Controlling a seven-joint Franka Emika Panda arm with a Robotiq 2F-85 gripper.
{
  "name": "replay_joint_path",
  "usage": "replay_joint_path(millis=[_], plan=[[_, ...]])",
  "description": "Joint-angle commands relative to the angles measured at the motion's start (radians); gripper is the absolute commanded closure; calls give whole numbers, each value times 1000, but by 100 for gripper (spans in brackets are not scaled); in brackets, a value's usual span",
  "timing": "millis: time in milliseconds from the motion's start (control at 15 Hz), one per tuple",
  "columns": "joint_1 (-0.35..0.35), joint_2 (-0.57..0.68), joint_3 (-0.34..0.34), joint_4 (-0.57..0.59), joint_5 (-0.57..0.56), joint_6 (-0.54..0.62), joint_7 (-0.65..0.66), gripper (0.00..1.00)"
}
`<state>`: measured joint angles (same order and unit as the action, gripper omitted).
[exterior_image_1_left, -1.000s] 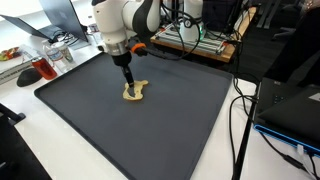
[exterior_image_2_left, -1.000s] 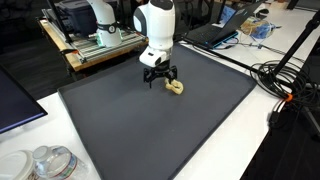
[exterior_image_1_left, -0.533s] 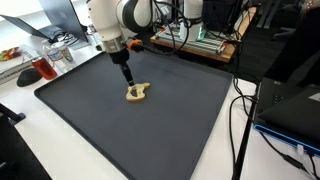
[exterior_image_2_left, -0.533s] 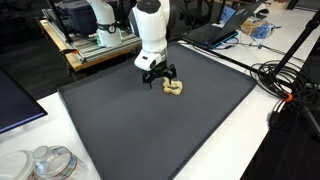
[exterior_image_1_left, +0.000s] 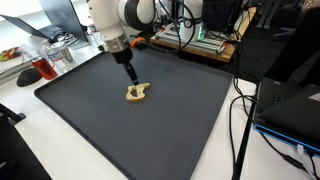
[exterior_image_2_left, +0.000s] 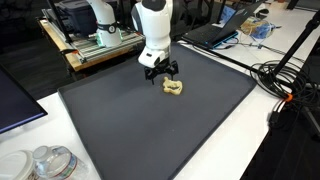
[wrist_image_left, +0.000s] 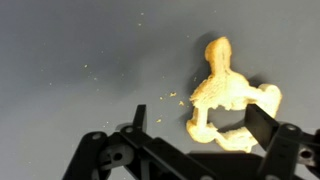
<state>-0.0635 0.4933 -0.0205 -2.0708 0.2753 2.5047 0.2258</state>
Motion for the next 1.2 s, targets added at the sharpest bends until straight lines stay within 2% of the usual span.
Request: replay_joint_path(millis=[0, 200, 467, 1133], plan=[[95, -51, -50, -12, -88, -35, 146, 0], [189, -52, -100, 6, -209, -41, 302, 0], [281, -40, -144, 53, -347, -115, 476, 0], [365, -13, -120, 192, -609, -334, 713, 0]])
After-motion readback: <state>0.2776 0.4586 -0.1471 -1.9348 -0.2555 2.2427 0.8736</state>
